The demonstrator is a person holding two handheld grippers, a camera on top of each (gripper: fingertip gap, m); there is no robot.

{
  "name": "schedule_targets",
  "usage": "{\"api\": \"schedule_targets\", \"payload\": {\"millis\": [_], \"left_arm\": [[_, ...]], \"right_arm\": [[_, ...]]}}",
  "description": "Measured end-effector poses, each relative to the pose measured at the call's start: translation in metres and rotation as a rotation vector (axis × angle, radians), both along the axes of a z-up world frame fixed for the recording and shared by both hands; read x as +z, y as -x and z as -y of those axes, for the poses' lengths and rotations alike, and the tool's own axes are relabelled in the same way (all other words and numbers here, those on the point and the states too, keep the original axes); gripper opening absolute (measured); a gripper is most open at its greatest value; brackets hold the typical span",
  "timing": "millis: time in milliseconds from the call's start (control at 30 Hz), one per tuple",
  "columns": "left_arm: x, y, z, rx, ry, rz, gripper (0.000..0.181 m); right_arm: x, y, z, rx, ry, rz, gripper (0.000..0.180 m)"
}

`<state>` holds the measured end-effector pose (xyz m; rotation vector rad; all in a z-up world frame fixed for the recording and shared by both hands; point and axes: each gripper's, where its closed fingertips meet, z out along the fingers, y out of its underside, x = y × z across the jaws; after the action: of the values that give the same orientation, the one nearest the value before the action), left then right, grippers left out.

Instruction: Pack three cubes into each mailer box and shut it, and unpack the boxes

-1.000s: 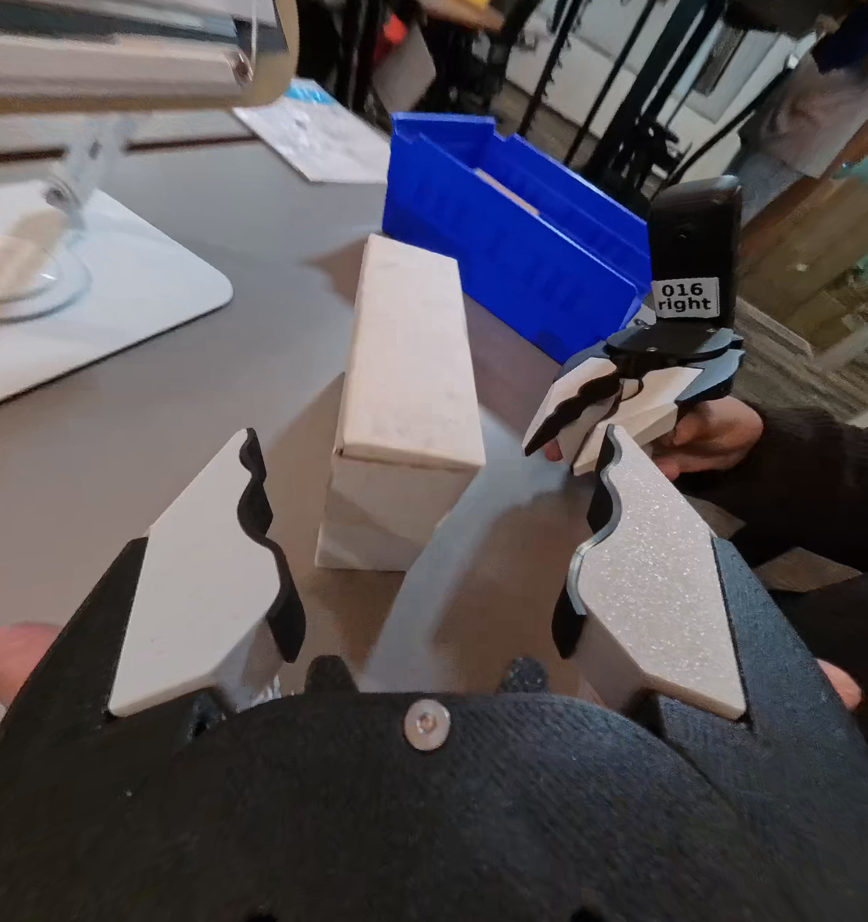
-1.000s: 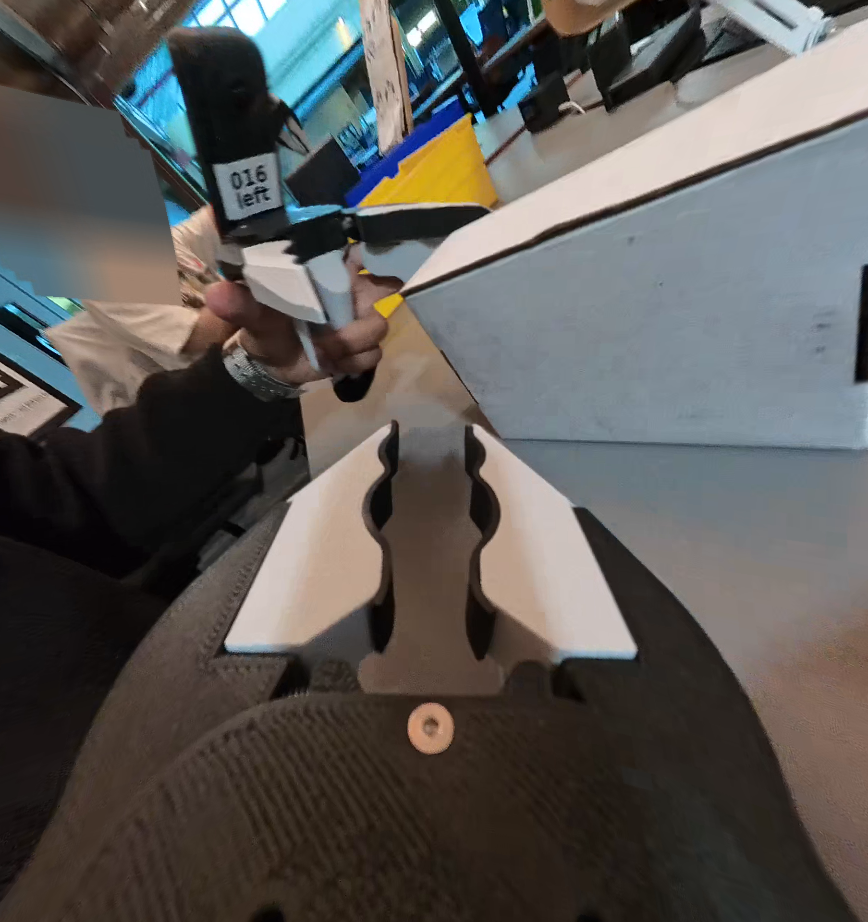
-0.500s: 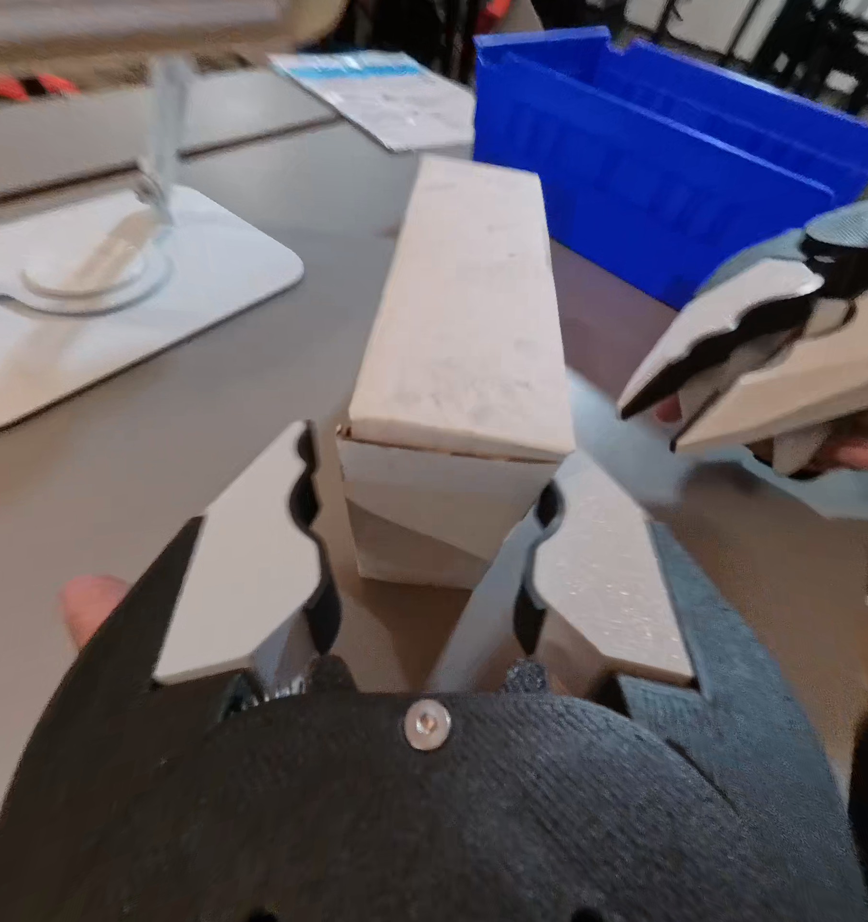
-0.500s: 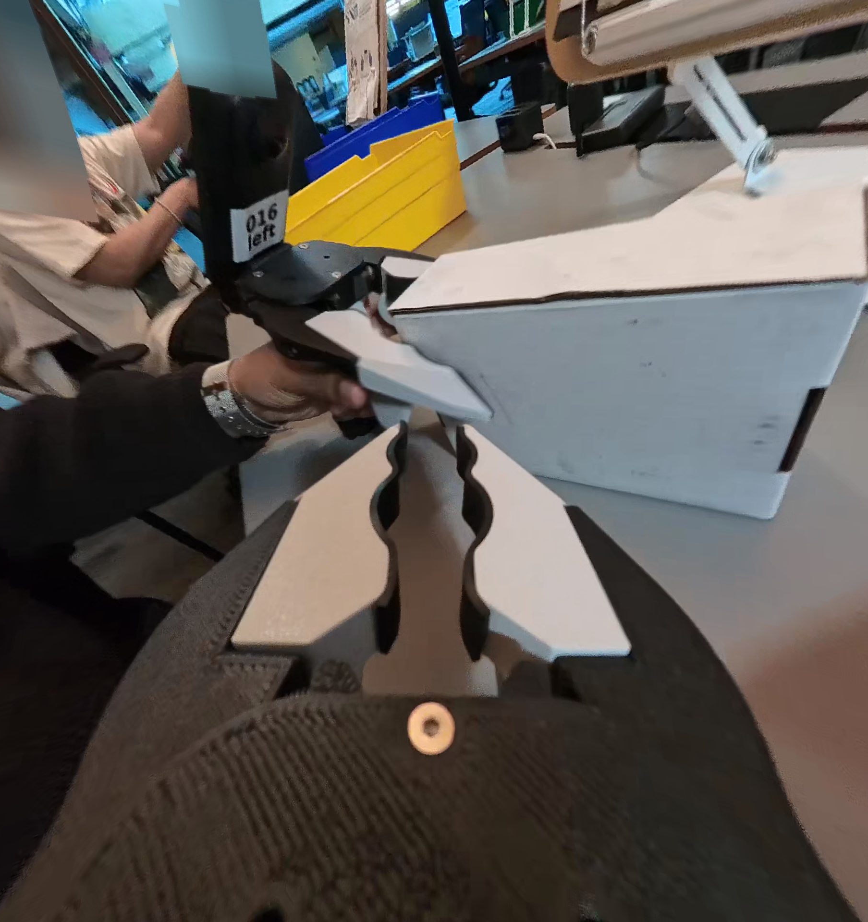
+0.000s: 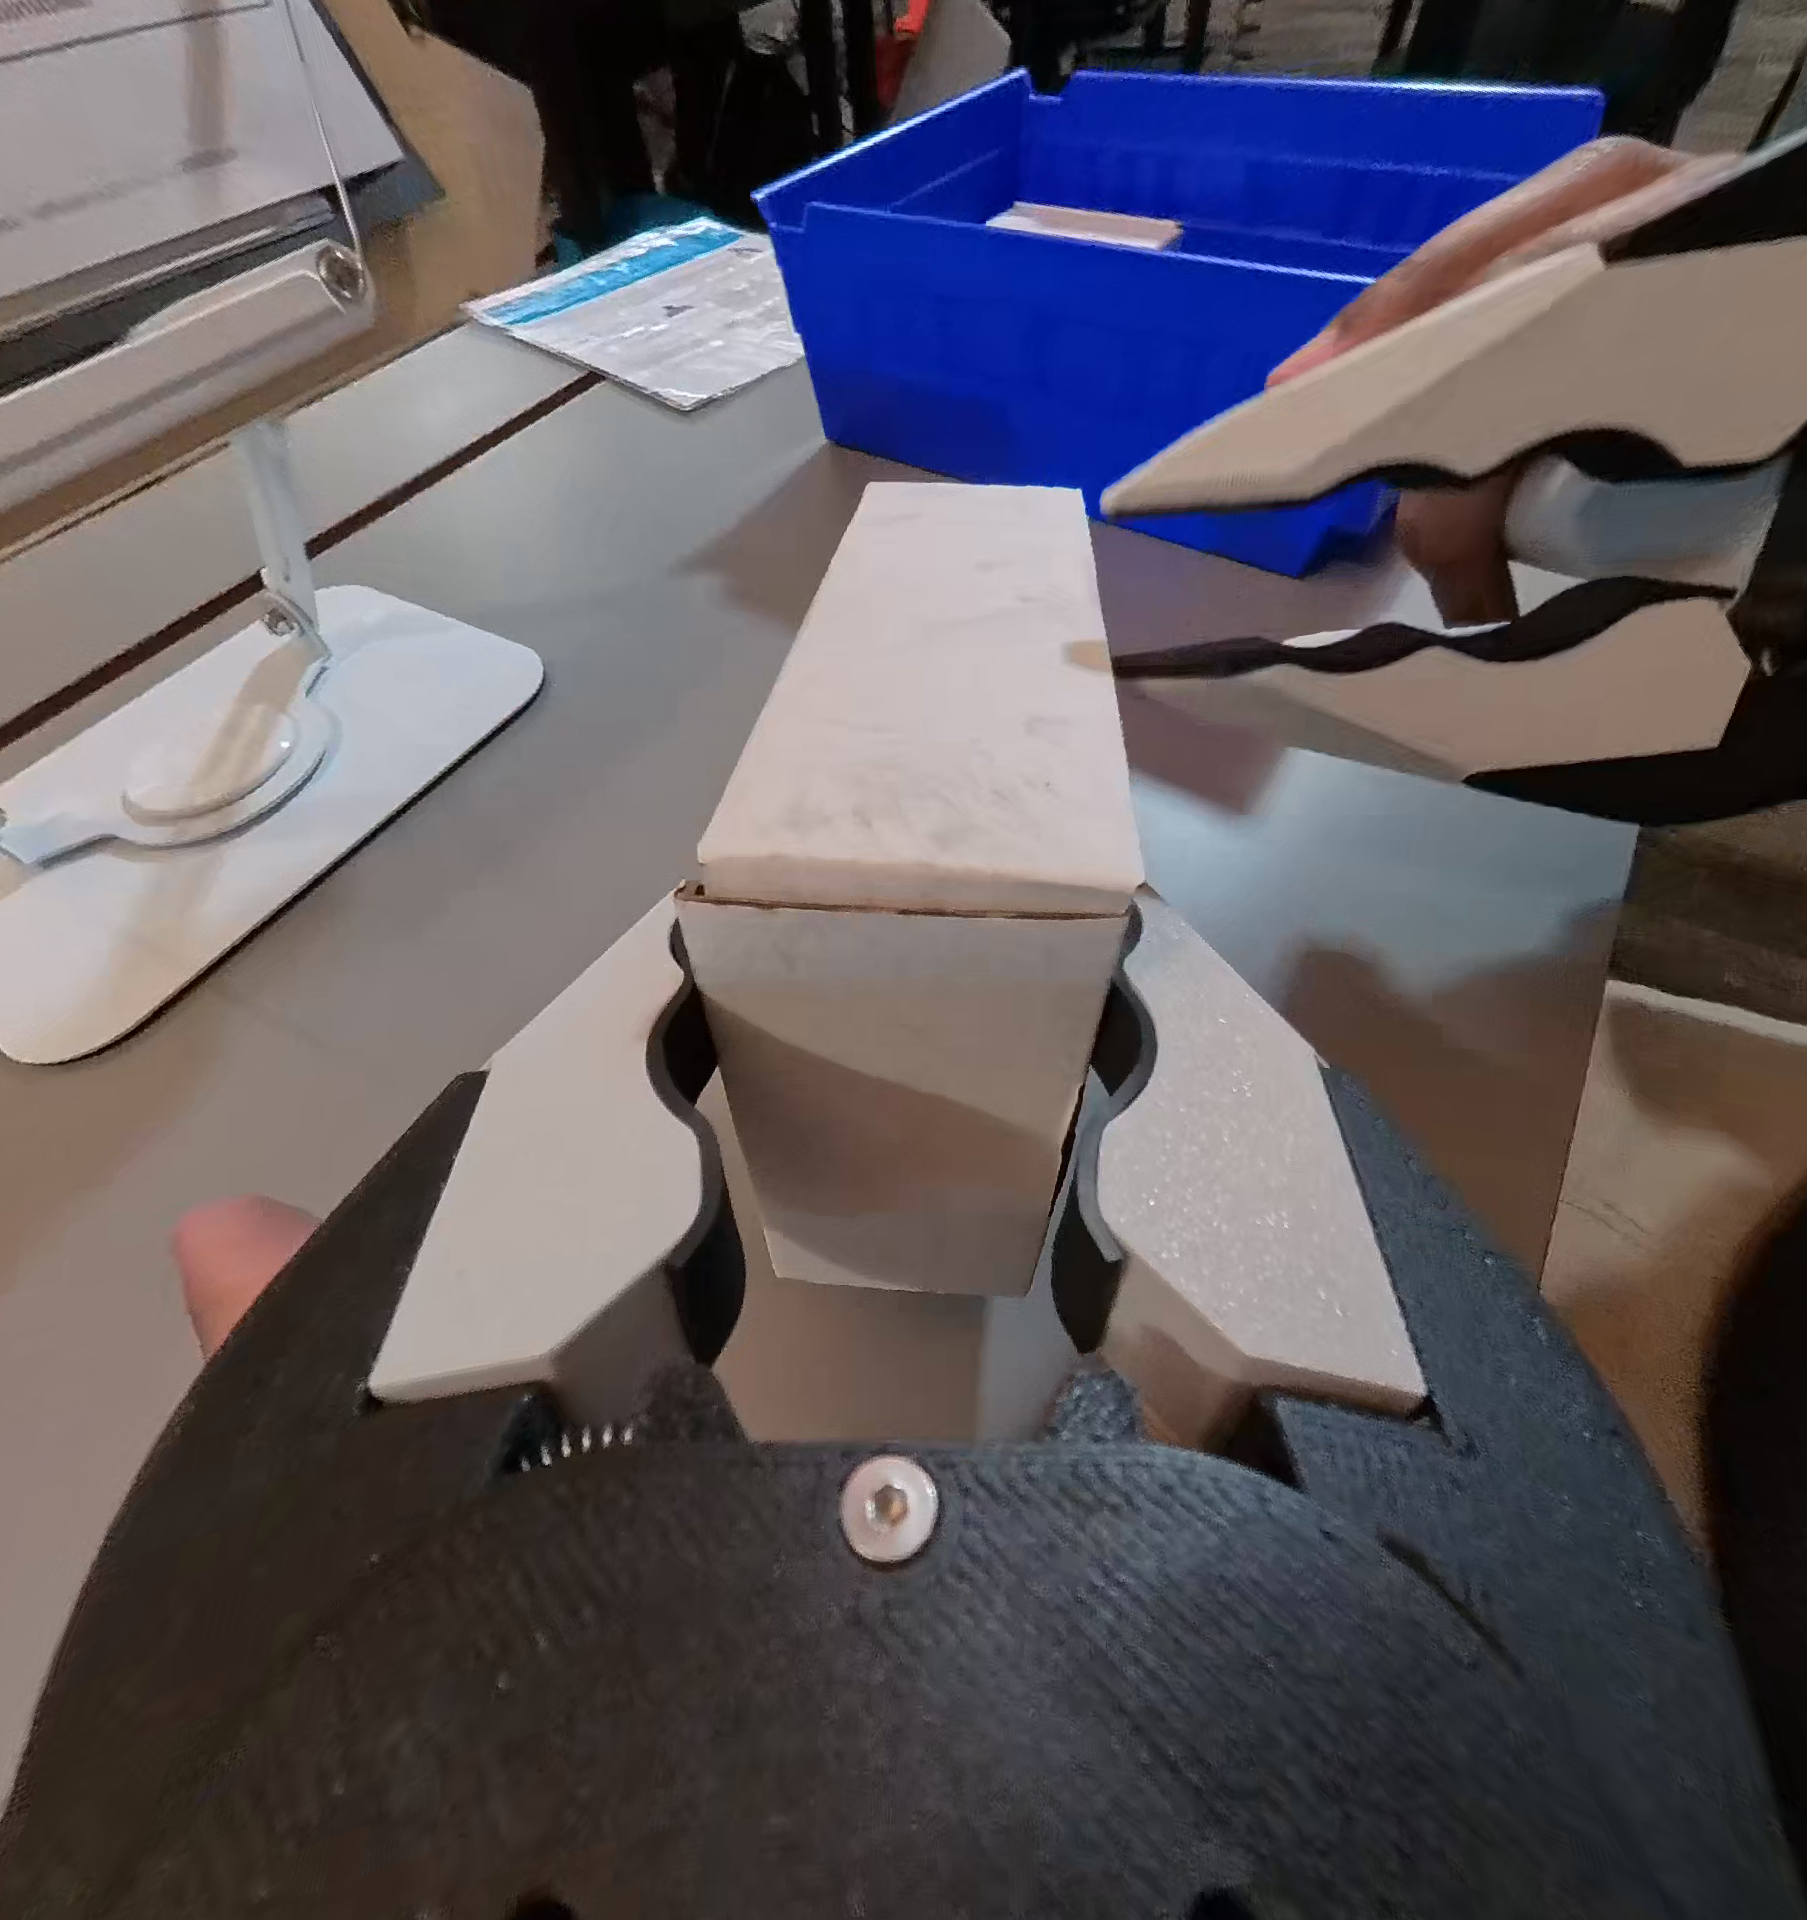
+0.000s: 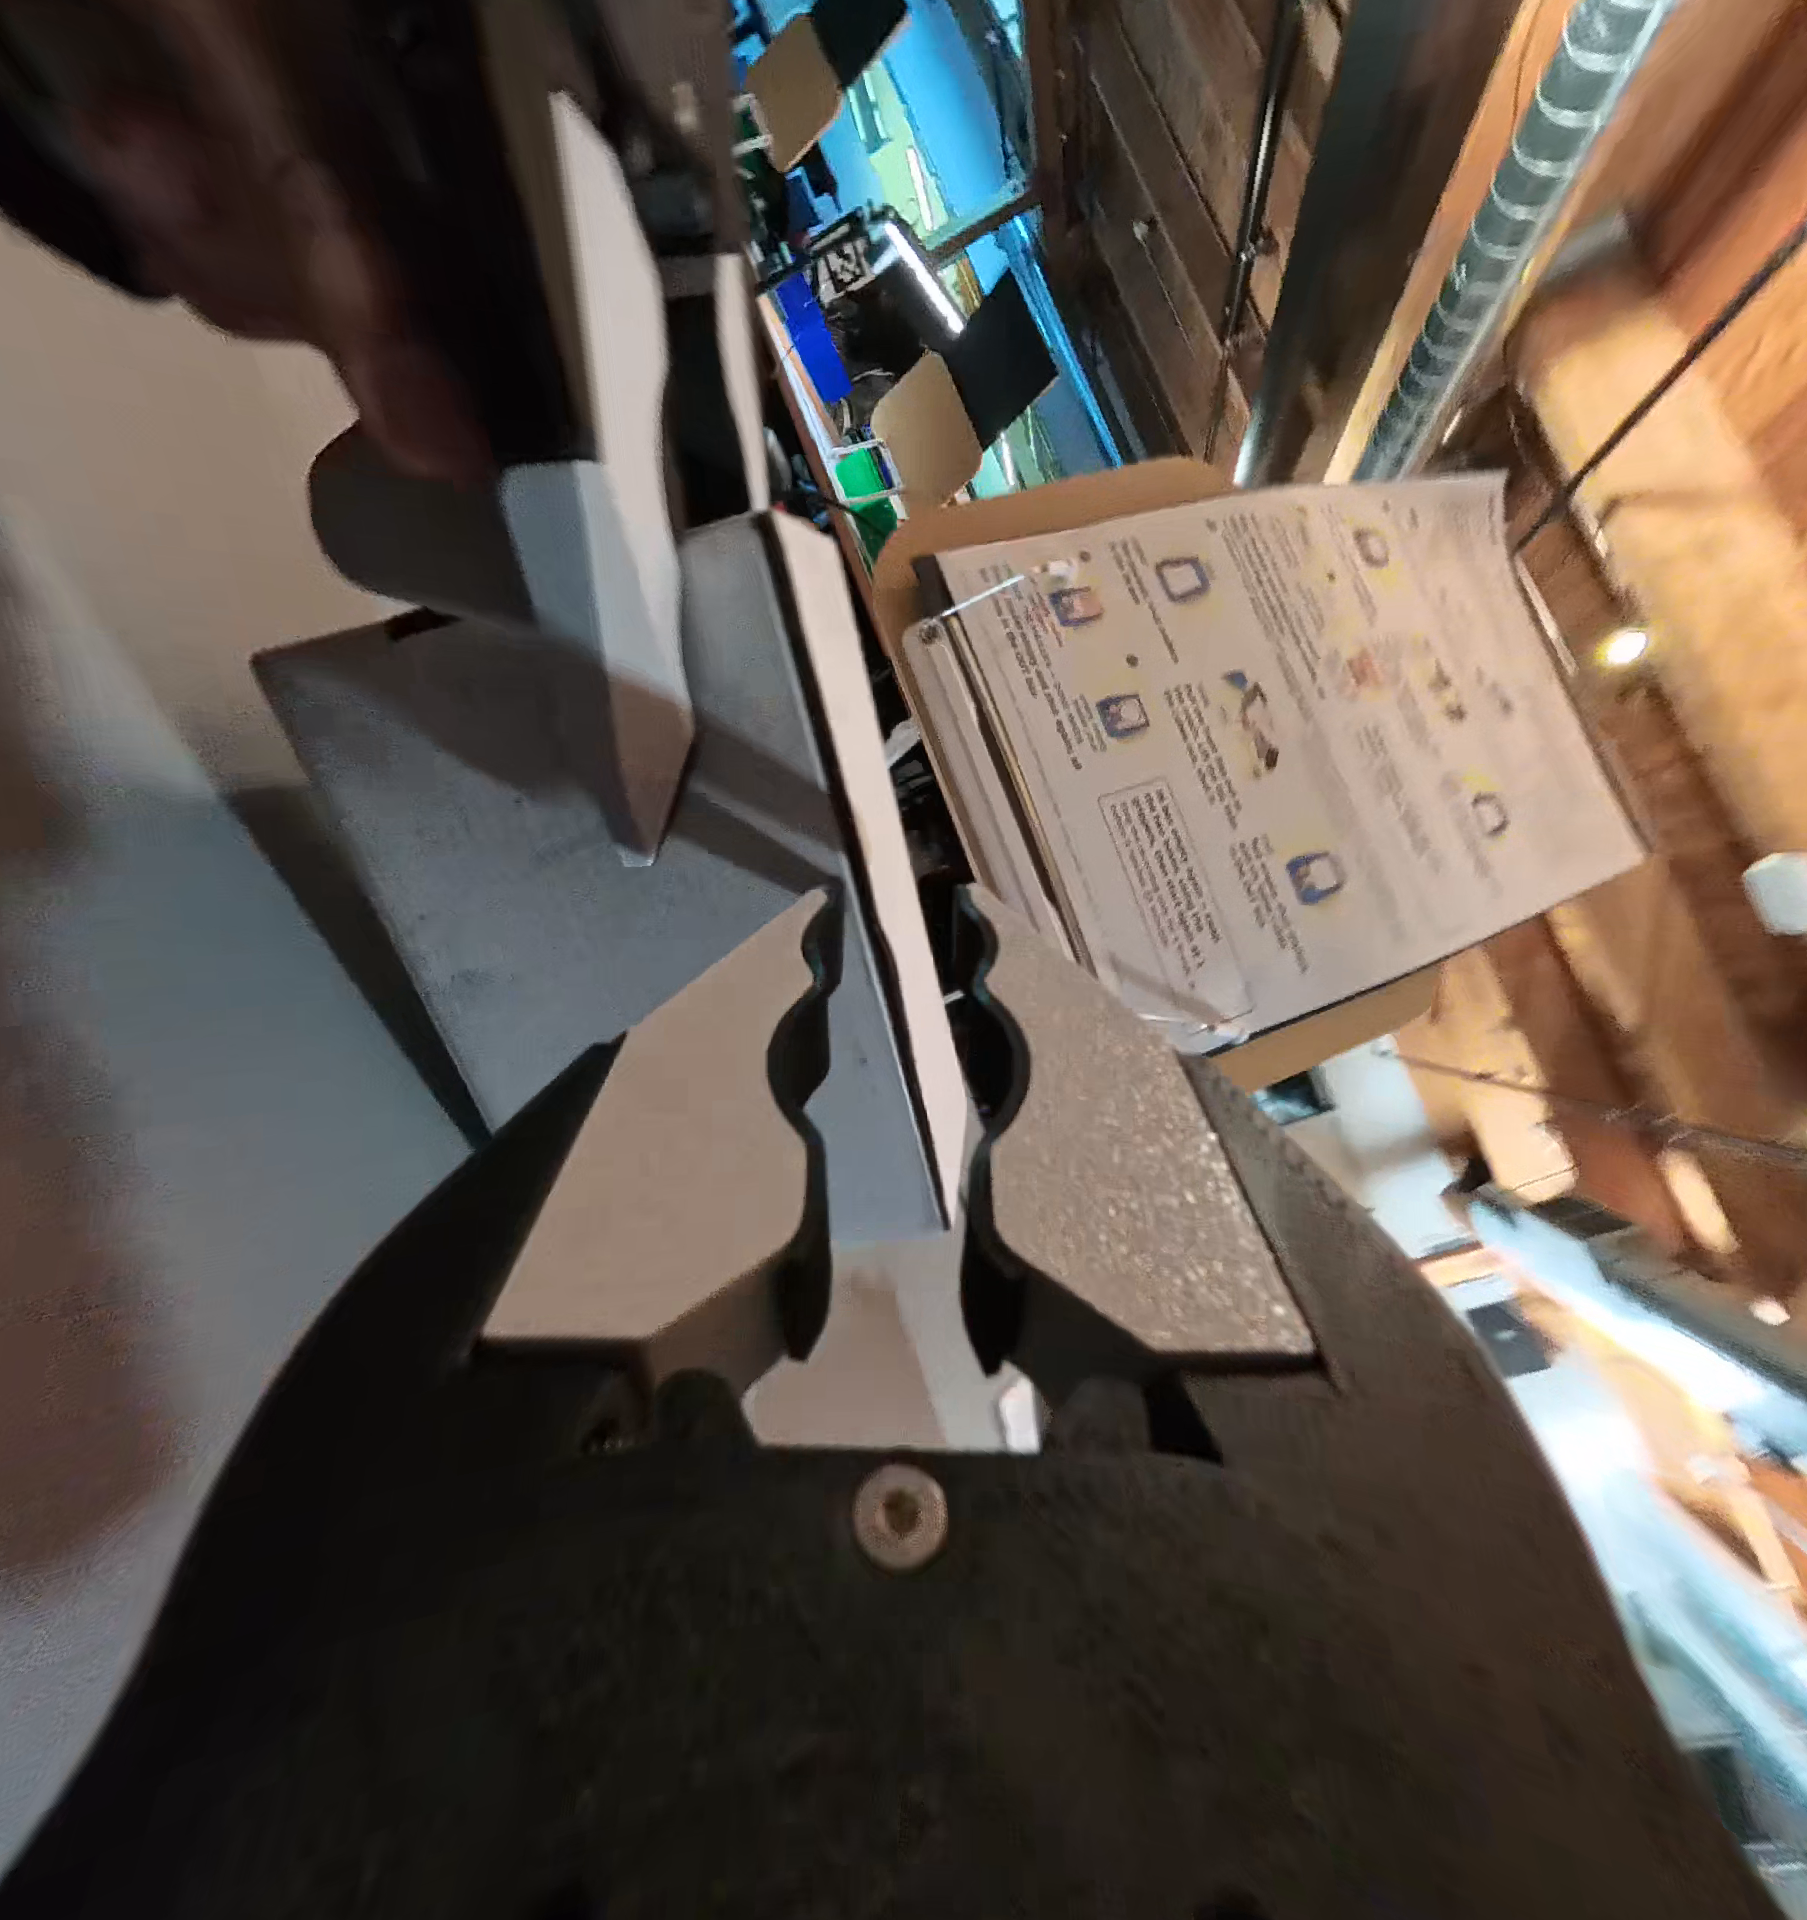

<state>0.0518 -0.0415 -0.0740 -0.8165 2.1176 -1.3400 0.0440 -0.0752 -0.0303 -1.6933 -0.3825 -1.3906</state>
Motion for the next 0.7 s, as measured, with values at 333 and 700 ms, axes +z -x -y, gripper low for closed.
{"api": "schedule_targets", "payload": {"millis": [333,700], "left_arm": [[0.004,0.012,-0.001,-0.002,-0.069,0.051,0.071],[-0.003,0.010,-0.003,-0.028,-0.040,0.020,0.072]], "right_arm": [[0.004,0.017,-0.001,0.028,0.076,0.125,0.016],[-0.006,0.010,0.002,0.083,0.004,-0.099,0.017]]}}
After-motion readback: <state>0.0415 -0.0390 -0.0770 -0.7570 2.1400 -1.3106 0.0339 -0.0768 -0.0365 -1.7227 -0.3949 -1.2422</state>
